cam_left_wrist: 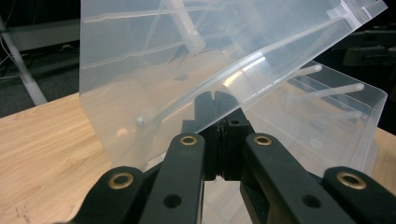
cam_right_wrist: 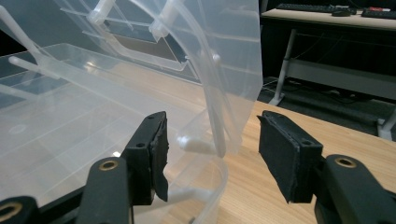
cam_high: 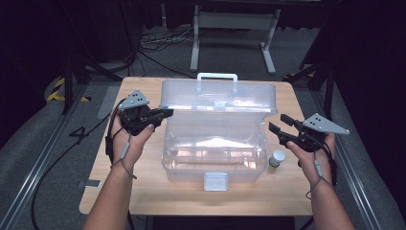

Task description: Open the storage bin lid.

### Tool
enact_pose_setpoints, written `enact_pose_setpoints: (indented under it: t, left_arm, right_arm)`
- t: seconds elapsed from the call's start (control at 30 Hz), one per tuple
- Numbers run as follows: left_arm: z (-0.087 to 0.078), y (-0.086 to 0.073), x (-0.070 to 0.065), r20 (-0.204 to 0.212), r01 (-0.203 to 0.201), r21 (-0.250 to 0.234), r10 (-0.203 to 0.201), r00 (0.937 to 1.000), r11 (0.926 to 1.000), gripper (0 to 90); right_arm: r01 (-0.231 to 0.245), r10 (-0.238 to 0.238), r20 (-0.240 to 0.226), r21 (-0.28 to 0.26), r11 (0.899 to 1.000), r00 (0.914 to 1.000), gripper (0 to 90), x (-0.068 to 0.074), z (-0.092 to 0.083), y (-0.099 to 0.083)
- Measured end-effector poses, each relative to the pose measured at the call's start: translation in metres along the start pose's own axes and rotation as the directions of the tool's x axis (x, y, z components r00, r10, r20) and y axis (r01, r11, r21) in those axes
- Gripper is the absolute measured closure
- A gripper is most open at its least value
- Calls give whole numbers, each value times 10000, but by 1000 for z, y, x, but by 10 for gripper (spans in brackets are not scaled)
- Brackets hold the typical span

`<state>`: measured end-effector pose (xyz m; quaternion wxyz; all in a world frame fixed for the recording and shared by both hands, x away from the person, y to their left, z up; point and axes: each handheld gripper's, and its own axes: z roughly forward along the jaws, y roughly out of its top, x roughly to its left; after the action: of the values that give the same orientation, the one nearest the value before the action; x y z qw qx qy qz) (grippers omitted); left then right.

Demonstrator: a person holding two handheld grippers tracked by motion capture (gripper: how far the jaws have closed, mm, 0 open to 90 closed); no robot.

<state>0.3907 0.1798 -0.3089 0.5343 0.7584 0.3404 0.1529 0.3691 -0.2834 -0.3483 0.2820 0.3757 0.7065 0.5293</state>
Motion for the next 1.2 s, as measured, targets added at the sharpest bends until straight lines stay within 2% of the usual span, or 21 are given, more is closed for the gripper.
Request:
enact_pose_setpoints:
  t: [0.03, 0.13, 0.2, 0.33, 0.5, 0.7, 0.77, 1.1, 1.2]
  left_arm:
    - [0, 0, 0, 18, -1, 16, 1, 10000, 10000, 883]
    - [0, 1, 0, -26, -56, 26, 56, 10000, 10000, 880]
    - [0, 1, 0, -16, -83, 42, 84, 10000, 10000, 876]
    - [0, 2, 0, -5, -137, 67, 137, 9999, 9999, 869]
    - [0, 2, 0, 52, -106, 90, 106, 9999, 9999, 862]
    - [0, 2, 0, 64, -91, 81, 91, 9999, 9999, 861]
    - [0, 2, 0, 63, -97, 67, 96, 9999, 9999, 861]
    - [0, 1, 0, 87, -76, 63, 75, 9999, 10000, 862]
    - [0, 1, -1, 87, -73, 71, 73, 9999, 9999, 862]
  right_arm:
    - [-138, 138, 71, 6, 9999, 9999, 429, 2, 2, 3]
    - [-155, 156, 212, -40, 9999, 9997, 429, 4, 6, 6]
    - [34, -33, 452, -33, 10000, 9990, 428, 7, 9, 10]
    - [362, -365, 581, 63, 9993, 9976, 445, 12, 15, 18]
    - [355, -354, 840, 4, 9994, 9958, 444, 15, 20, 24]
    - [473, -410, 1680, -337, 9983, 9849, 414, 19, 24, 31]
    - [434, -348, 1835, -428, 9981, 9824, 410, 19, 26, 33]
    - [525, -413, 1976, -517, 9973, 9794, 425, 22, 31, 40]
    - [710, -558, 2230, -608, 9956, 9732, 446, 23, 33, 41]
